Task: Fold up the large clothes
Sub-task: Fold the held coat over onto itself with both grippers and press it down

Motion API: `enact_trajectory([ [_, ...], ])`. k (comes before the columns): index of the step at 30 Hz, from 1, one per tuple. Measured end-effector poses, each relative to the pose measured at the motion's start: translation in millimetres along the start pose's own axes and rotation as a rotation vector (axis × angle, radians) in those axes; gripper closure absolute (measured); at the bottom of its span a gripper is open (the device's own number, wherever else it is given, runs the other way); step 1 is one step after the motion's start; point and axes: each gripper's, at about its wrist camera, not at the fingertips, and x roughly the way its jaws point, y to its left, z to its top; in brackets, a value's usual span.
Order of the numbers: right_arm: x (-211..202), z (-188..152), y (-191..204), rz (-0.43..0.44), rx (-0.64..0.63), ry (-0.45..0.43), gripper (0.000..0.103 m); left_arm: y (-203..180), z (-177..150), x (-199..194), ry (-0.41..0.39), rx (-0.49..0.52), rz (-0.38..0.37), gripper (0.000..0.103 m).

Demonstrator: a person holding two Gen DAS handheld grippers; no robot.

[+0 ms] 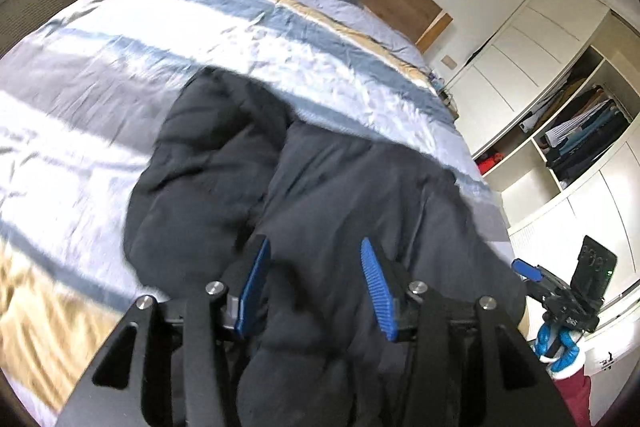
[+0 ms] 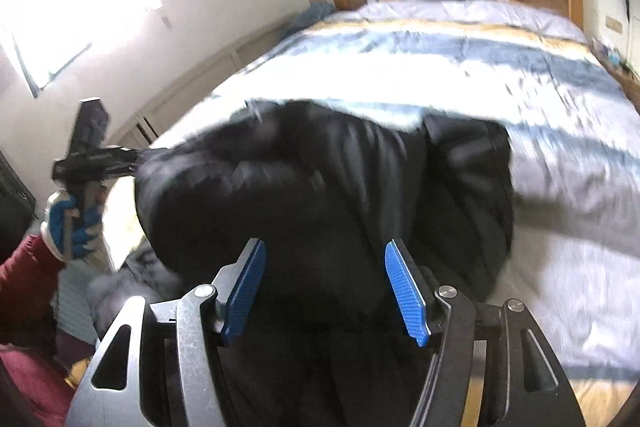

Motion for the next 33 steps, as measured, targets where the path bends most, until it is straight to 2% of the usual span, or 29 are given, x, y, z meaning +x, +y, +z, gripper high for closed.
enact_trajectory([
  [2,10.5,16.2,11.8,0.009,-0.013,-0.014,0.039,-11.5,12.9,13.5,0.002,0.018,-0.004,0.057],
  [5,31.8,37.7,24.9,0.027,-0.029,-0.023,0.031,-27.5,23.8,37.3,0.008,0.047,-0.017,0.057],
  [9,57.9,45.1,41.7,0.063,-0.046,-0.008,0.03,-46.8,11.0,60.5,0.033,0.11,-0.038,0.056],
  [12,76.2,35.1,50.1,0.042,-0.093,0.033,0.03,-52.1,-12.5,78.9,0.072,0.156,-0.033,0.056],
  [15,93.0,10.0,43.4,-0.004,-0.114,0.093,0.029,-42.4,-38.1,98.0,0.107,0.171,-0.008,0.057],
  [18,105.5,-21.2,31.2,-0.056,-0.128,0.146,0.029,-33.1,-61.3,108.8,0.104,0.183,-0.009,0.057],
  [23,114.0,-54.6,14.6,-0.067,-0.127,0.153,0.028,-34.1,-93.5,131.2,0.125,0.263,0.044,0.056],
  [28,134.0,-67.3,10.7,-0.124,-0.118,0.14,0.028,-32.5,-92.3,152.4,0.154,0.252,0.059,0.056],
  [33,122.6,-58.6,21.3,-0.156,-0.116,0.174,0.028,-42.8,-88.9,136.5,0.175,0.25,0.065,0.056],
])
